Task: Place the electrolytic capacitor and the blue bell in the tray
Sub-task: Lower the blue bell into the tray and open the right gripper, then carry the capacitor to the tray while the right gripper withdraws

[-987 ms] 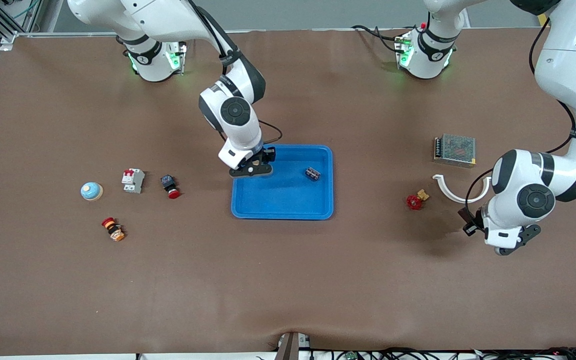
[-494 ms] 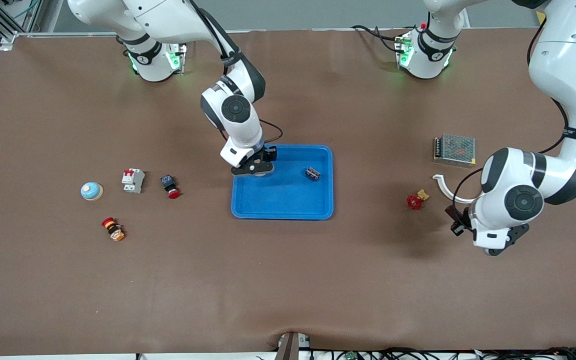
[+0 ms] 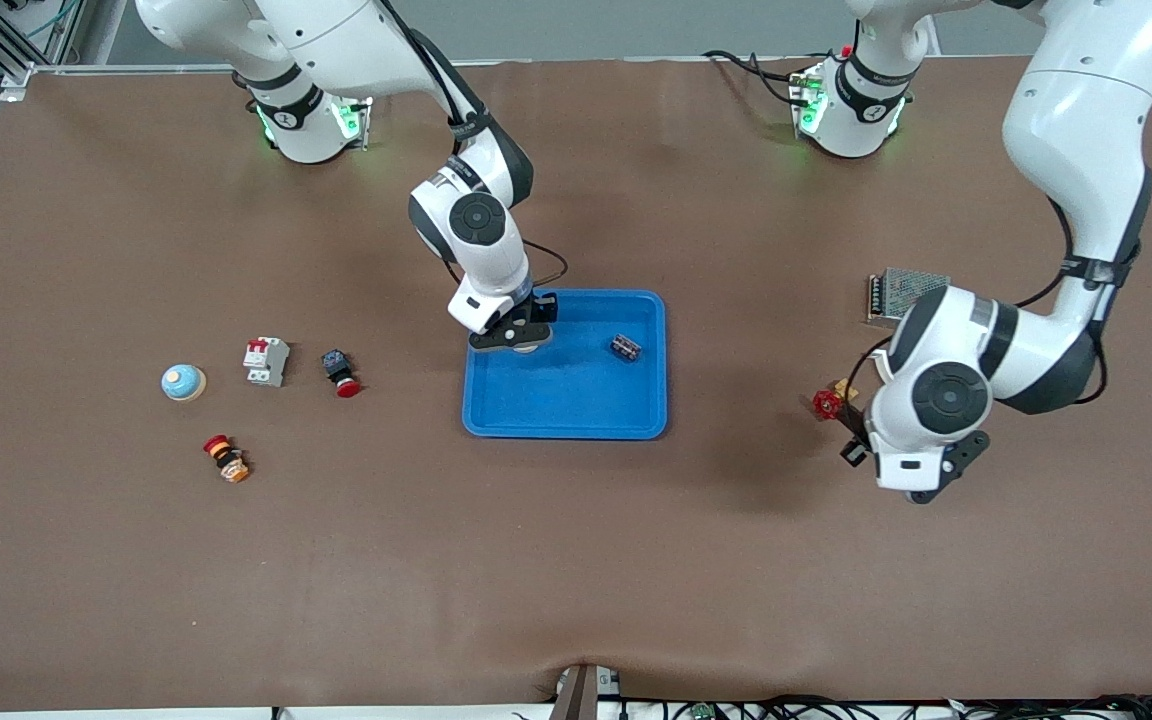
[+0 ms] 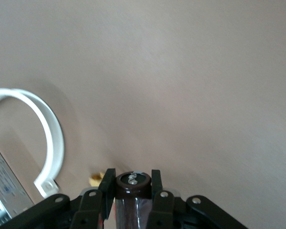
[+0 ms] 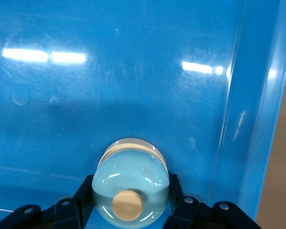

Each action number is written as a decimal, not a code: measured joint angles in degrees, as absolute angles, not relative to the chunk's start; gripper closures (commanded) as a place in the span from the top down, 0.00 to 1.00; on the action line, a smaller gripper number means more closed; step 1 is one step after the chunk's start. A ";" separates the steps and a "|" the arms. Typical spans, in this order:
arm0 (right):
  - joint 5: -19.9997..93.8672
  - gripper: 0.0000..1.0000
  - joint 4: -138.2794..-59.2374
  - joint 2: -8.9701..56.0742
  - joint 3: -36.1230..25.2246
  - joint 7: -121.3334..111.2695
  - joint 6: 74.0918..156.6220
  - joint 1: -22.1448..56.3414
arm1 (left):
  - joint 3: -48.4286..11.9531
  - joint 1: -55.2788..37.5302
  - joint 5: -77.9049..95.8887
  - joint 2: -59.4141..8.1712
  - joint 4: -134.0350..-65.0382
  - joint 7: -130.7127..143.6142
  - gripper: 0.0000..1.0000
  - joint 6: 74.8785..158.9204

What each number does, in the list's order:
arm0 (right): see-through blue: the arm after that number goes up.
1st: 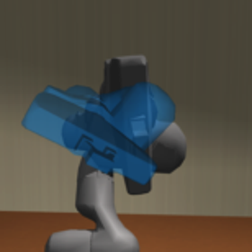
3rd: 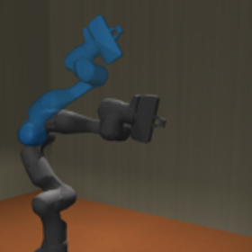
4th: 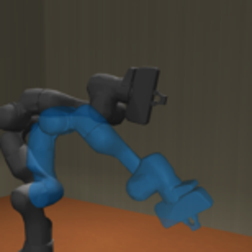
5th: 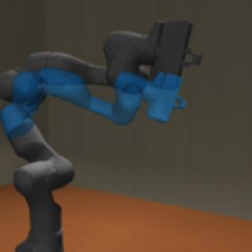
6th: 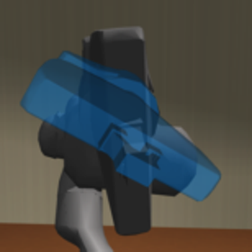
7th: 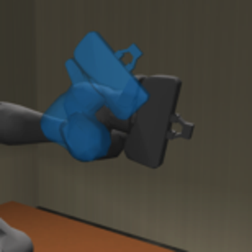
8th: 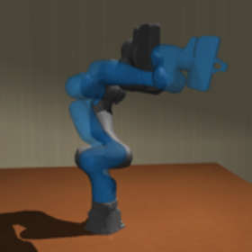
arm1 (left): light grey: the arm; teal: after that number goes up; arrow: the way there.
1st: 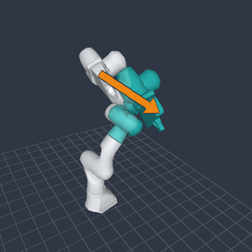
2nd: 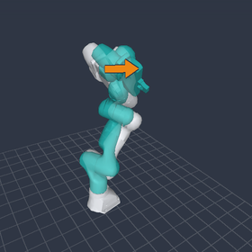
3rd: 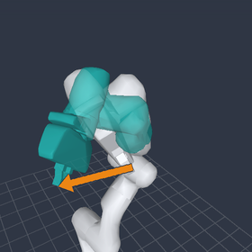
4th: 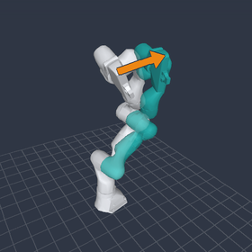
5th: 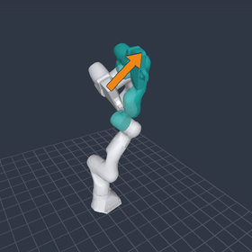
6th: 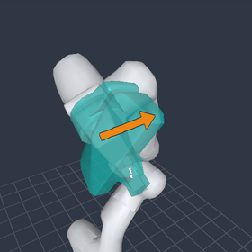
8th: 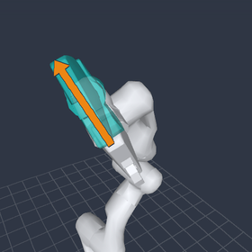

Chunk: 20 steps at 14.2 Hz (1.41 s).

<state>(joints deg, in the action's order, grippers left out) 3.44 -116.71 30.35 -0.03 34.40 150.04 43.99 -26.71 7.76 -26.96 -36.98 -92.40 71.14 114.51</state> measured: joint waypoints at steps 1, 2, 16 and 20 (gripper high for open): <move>3.44 0.47 -116.71 30.34 -0.03 34.40 150.05 44.00 | -26.74 6.63 -26.96 -36.98 -92.14 72.48 0.00 114.49; 3.44 0.54 -116.71 30.34 -0.03 34.40 150.05 44.00 | -26.76 5.65 -26.96 -36.98 -91.95 73.73 0.00 114.45; 3.39 1.00 -109.48 15.64 -1.68 24.61 119.41 39.84 | -26.68 -13.46 -20.55 -39.30 -91.18 95.67 0.00 120.98; 1.32 1.00 -106.93 6.53 -2.23 10.16 106.93 32.10 | -26.55 -16.72 -20.54 -43.13 -87.41 101.01 0.00 123.76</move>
